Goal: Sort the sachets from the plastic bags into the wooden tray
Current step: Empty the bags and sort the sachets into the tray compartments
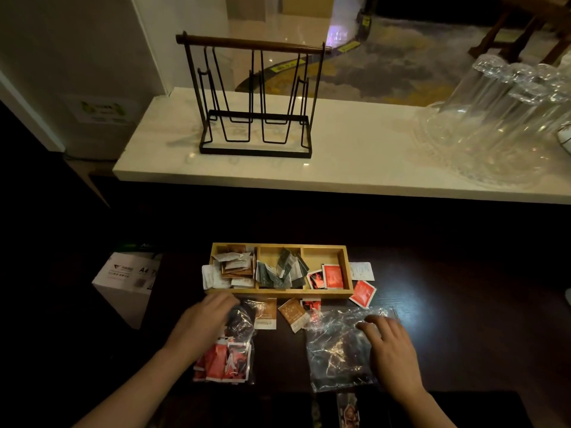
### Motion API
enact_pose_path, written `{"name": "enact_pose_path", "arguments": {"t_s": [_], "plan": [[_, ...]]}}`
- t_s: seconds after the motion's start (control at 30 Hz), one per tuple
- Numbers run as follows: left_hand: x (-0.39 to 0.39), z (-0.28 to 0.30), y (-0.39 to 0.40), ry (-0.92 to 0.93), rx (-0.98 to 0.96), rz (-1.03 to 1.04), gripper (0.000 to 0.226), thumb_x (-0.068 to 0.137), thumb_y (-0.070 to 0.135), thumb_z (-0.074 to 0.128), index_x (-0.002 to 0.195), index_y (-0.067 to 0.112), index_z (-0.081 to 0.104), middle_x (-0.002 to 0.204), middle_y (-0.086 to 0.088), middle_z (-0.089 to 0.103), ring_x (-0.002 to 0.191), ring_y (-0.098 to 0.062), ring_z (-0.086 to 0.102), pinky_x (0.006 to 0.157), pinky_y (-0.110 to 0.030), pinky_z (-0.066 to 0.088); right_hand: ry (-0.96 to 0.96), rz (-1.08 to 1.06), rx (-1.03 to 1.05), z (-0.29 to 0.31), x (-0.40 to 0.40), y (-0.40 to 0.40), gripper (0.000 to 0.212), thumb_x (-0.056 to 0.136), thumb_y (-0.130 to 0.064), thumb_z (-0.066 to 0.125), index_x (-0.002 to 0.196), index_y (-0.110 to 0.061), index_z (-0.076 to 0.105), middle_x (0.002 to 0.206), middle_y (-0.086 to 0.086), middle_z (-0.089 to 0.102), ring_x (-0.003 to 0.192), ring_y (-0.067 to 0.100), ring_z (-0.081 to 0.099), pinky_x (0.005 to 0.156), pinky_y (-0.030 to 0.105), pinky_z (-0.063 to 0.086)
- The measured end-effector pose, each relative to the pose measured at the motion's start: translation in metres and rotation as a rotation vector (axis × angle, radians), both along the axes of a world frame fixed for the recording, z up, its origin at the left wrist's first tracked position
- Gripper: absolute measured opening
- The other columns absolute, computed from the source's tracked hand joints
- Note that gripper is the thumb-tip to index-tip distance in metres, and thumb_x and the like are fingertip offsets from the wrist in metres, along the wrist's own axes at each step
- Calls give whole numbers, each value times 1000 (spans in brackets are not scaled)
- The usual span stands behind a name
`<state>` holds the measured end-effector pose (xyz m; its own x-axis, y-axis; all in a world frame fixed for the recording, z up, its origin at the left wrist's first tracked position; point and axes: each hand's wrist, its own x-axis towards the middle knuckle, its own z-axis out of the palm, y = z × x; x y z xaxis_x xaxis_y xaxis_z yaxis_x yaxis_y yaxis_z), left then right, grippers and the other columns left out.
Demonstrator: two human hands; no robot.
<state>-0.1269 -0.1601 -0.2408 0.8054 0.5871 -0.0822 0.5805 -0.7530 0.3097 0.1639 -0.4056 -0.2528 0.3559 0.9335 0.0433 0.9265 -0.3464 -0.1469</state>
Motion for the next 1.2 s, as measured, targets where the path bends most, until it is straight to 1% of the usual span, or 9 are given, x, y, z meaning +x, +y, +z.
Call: {"name": "enact_pose_path", "arguments": {"t_s": [0.07, 0.33, 0.47, 0.53, 0.67, 0.8, 0.9, 1.07, 1.2], "plan": [[7, -3, -4, 97, 18, -48, 70, 54, -7, 75, 115, 25, 61, 111, 8, 65, 96, -9, 64, 58, -15, 50, 56, 91, -16, 1, -17, 10, 60, 48, -11, 81, 101, -28, 59, 102, -4, 64, 94, 16, 57, 82, 29, 49], [25, -19, -11, 306, -56, 58, 50, 95, 31, 46, 142, 20, 34, 146, 3, 36, 127, -15, 39, 100, -29, 42, 113, 416, -5, 12, -102, 72, 38, 63, -34, 80, 94, -30, 61, 92, -10, 64, 83, 5, 61, 69, 16, 50], [17, -19, -5, 205, -202, 95, 46, 92, 19, 50, 137, 24, 42, 145, 10, 37, 128, -11, 40, 103, -27, 40, 131, 702, -83, 4, -159, 97, 32, 89, -29, 41, 119, -21, 48, 120, 6, 58, 108, 21, 59, 88, 34, 52], [11, -19, -3, 143, -299, 145, 45, 92, 13, 49, 136, 25, 46, 147, 11, 37, 131, -9, 38, 108, -24, 33, 165, 725, -212, -1, -179, 108, 40, 94, -26, 36, 133, -15, 35, 142, 19, 39, 134, 34, 37, 108, 53, 31], [-4, -21, 1, 82, -458, 239, 38, 93, 8, 47, 126, 23, 56, 144, 6, 43, 132, -9, 40, 109, -24, 32, 169, 656, -371, -6, -189, 127, 50, 99, -25, 31, 145, -9, 20, 154, 22, 17, 143, 39, 13, 112, 61, 15], [-23, -18, 4, 81, -510, 240, 34, 92, 7, 48, 112, 31, 62, 134, 8, 52, 124, -6, 46, 102, -18, 35, 183, 694, -385, -14, -187, 134, 42, 95, -23, 31, 132, -4, 38, 135, 26, 46, 121, 44, 48, 92, 53, 47], [-36, -14, 6, 44, -529, 263, 42, 91, 9, 52, 91, 51, 50, 112, 15, 56, 112, -2, 54, 98, -20, 43, 250, 675, -297, -11, -183, 139, 36, 92, -18, 35, 122, -2, 45, 122, 24, 56, 102, 43, 58, 80, 47, 51], [-51, -2, 14, -174, -621, 535, 27, 95, 15, 48, 94, 39, 60, 103, 11, 61, 95, 1, 57, 74, -14, 43, 656, 358, -146, 24, -161, 155, 35, 87, -11, 56, 121, -12, 50, 118, 13, 62, 105, 28, 60, 90, 39, 51], [-53, 11, 23, -459, -852, 799, 23, 100, 19, 38, 100, 24, 60, 114, -3, 60, 116, -26, 55, 87, -34, 46, 1156, -26, -75, 38, -138, 164, 38, 85, -14, 64, 121, -18, 55, 109, 2, 67, 93, 16, 68, 80, 31, 58]]}}
